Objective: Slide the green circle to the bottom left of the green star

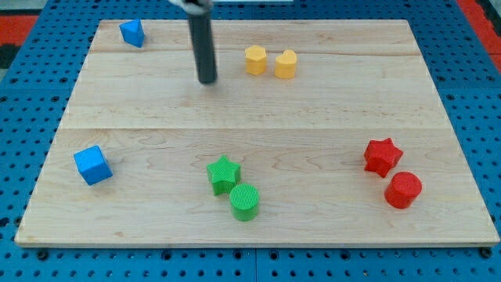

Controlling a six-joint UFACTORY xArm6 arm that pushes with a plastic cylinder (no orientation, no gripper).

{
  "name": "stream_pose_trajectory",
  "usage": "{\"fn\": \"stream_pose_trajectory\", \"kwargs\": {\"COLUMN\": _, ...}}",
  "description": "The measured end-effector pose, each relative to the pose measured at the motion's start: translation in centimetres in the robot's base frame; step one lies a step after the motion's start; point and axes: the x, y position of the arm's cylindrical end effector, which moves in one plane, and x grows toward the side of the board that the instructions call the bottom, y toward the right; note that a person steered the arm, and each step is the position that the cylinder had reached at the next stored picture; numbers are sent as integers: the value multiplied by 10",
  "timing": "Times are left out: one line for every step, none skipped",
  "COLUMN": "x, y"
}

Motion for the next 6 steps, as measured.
{"fn": "stream_pose_trajectory", "kwargs": {"x": 41, "y": 123}}
{"fn": "stream_pose_trajectory", "kwargs": {"x": 136, "y": 145}}
{"fn": "stream_pose_trajectory", "kwargs": {"x": 197, "y": 119}}
{"fn": "stream_pose_trajectory", "kwargs": {"x": 196, "y": 48}}
{"fn": "stream_pose_trajectory", "kwargs": {"x": 182, "y": -22}}
{"fn": "stream_pose_trajectory", "kwargs": {"x": 140, "y": -33}}
